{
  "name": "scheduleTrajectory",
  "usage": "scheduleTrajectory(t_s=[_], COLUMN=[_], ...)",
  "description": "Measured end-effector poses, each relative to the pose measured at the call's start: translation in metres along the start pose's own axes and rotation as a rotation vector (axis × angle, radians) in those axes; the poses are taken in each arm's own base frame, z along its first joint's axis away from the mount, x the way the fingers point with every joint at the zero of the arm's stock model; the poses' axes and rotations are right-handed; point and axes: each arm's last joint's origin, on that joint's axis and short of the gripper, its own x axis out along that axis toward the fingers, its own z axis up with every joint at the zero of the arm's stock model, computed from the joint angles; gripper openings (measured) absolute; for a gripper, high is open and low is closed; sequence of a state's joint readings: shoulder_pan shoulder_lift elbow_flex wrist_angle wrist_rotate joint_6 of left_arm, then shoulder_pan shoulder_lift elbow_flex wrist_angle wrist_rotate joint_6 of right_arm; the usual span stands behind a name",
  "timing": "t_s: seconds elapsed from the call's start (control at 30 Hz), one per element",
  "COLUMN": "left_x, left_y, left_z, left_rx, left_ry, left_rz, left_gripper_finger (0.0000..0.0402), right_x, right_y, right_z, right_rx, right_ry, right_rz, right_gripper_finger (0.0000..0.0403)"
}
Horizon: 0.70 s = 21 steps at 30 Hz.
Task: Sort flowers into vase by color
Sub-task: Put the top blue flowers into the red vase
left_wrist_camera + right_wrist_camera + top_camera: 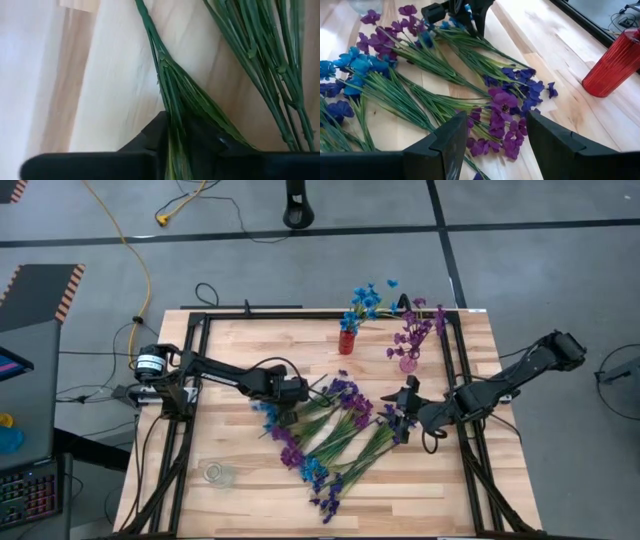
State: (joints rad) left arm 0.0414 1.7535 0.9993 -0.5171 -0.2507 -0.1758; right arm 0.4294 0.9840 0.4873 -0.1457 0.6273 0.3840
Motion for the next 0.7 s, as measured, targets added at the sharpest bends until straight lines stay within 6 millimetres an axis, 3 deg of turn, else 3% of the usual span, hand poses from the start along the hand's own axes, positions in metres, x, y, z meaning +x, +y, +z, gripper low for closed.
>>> scheduleTrajectory(t_s=[0.17,0.5,0.7], left_x=[0.0,-0.001,-0.016], left_y=[0.0,0.002,0.006], left_z=[0.0,-0.002,-0.003], left_rx=[0.003,0.008,0.023], left_ry=[0.001,0.011,-0.016], left_rz=[-0.001,0.061,0.124], left_gripper_finger=[0.0005,0.0001,0.0], right_x=[0.0,0.0,0.0], right_y=[0.0,0.0,0.0], right_z=[0.0,0.0,0.0], right_rx=[0.001,0.001,0.003], right_ry=[-0.001,-0.002,-0.004], right_rz=[0.0,0.0,0.001], right_gripper_finger=[0.023,0.023,0.023])
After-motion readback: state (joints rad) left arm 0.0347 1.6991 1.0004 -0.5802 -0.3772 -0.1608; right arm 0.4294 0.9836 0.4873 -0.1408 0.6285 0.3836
